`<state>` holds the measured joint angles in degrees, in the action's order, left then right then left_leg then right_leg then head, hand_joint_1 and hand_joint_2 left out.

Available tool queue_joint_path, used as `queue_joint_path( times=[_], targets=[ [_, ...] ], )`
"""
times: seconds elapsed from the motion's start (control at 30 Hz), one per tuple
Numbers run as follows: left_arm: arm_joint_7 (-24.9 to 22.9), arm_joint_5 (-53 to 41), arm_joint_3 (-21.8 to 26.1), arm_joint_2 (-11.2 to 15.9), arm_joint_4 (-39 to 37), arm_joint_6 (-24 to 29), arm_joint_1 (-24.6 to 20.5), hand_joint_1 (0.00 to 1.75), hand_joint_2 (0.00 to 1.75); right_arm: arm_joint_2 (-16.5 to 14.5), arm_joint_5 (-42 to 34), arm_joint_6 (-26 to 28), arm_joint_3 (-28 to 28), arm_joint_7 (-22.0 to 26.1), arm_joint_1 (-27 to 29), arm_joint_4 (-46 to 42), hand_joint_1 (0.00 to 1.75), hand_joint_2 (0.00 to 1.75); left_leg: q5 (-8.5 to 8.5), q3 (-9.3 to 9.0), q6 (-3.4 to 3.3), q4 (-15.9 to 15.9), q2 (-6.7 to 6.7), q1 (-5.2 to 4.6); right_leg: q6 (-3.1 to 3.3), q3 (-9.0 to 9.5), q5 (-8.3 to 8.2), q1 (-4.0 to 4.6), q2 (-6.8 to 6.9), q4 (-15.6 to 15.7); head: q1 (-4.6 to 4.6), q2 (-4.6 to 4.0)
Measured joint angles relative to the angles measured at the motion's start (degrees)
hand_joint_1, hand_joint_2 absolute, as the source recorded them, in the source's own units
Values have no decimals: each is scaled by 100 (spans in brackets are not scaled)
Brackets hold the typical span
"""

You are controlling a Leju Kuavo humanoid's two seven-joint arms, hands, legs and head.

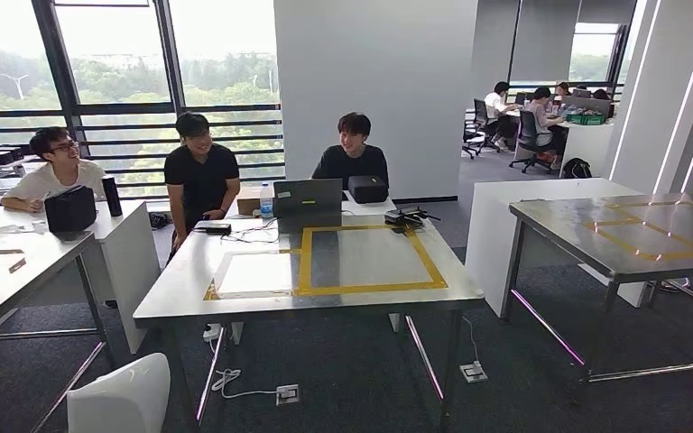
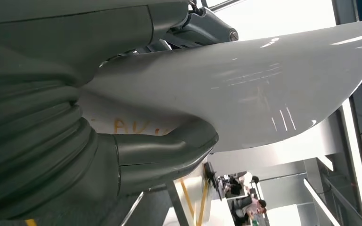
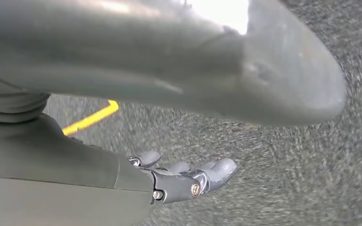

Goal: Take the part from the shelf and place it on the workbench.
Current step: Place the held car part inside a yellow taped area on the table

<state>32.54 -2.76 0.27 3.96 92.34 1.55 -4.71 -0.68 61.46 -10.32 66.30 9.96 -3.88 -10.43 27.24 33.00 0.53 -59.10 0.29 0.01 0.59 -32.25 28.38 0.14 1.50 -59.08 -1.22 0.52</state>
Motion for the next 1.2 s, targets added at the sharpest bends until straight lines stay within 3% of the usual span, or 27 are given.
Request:
queue_joint_path(
  times=[0.27, 0.5, 0.57, 0.67, 0.73, 0.8, 0.83, 0.87, 0.9, 0.97, 1.0, 1.03, 1.1, 1.17, 1.2],
  targets=[
    [251, 254, 414, 530, -221, -4, -260, 175, 175, -155, -298, 105, 246, -173, 16, 7, 0, 0, 0, 1, 2, -1, 0, -4, 1, -1, 0, -3, 0, -1, 0, 1],
    [293, 338, 498, 591, -230, 2, -72, 175, 175, -231, -296, 104, 322, -97, 32, 7, 0, 0, 18, 5, -29, -13, -1, -52, -16, 1, -4, -37, 3, 4, 0, 0],
    [295, 390, 498, 590, -213, 4, 17, 175, 175, -245, -207, 104, 322, -120, 34, 7, 0, 0, 27, 22, -64, 1, -3, -60, -48, 9, -30, -52, 8, -10, 1, 1],
    [325, 455, 498, 580, -90, 27, 260, 175, 175, -251, -82, 107, 320, -168, 52, 9, 0, 0, 68, -69, -180, 101, -7, -23, -121, -24, -56, -66, -19, -190, 1, 1],
    [339, 485, 498, 559, 29, 50, 419, 175, 175, -246, -66, 106, 320, -144, 59, 9, 0, 0, 77, -155, -230, 135, -13, 3, -162, -222, 193, -76, -80, -574, -3, 0],
    [331, 502, 498, 541, 96, 63, 540, 175, 175, -232, -62, 98, 320, -102, 66, 9, 0, 0, 91, -165, -228, 131, -35, 13, -196, -581, 525, -94, -116, -1225, -9, 0],
    [322, 505, 498, 535, 109, 65, 595, 175, 175, -222, -61, 94, 320, -88, 74, 9, 0, 0, 103, -172, -211, 127, -48, 21, -209, -734, 601, -107, -118, -1471, -10, 0],
    [316, 507, 498, 530, 116, 66, 637, 175, 175, -215, -61, 91, 320, -85, 84, 9, 0, 0, 120, -185, -185, 122, -64, 34, -228, -810, 573, -123, -118, -1550, -12, 0],
    [313, 509, 498, 525, 119, 66, 662, 175, 175, -209, -61, 90, 320, -85, 92, 9, 0, 0, 143, -208, -148, 113, -80, 54, -252, -785, 432, -143, -118, -1421, -13, 0],
    [318, 509, 498, 517, 117, 69, 672, 175, 175, -198, -67, 91, 320, -103, 100, 11, 0, 0, 217, -265, -50, 81, -107, 99, -310, -521, 21, -192, -127, -752, -15, 0],
    [325, 506, 496, 513, 111, 81, 660, 175, 175, -195, -73, 92, 320, -127, 97, 15, 0, 0, 264, -286, 7, 51, -118, 114, -309, -400, -14, -200, -127, -446, -17, 0],
    [337, 499, 492, 505, 98, 99, 636, 175, 175, -192, -80, 94, 320, -167, 96, 20, 0, 0, 310, -298, 63, 31, -125, 118, -281, -318, 25, -193, -120, -264, -14, 1],
    [362, 483, 475, 473, 51, 139, 553, 175, 175, -189, -114, 101, 320, -253, 114, 28, 0, 0, 386, -362, 159, -34, -135, 117, -148, -263, 196, -170, -101, -203, -8, 2],
    [374, 478, 448, 442, -14, 163, 448, 175, 175, -187, -170, 117, 321, -296, 131, 30, 0, 0, 419, -399, 220, -170, -127, 133, -12, -107, 198, -165, -102, -210, 5, 1],
    [377, 477, 427, 433, -46, 171, 388, 175, 175, -188, -204, 127, 321, -301, 125, 30, 0, 0, 416, -327, 239, -340, -110, 139, 41, -5, 249, -155, -105, -209, 14, -2]
  ],
)
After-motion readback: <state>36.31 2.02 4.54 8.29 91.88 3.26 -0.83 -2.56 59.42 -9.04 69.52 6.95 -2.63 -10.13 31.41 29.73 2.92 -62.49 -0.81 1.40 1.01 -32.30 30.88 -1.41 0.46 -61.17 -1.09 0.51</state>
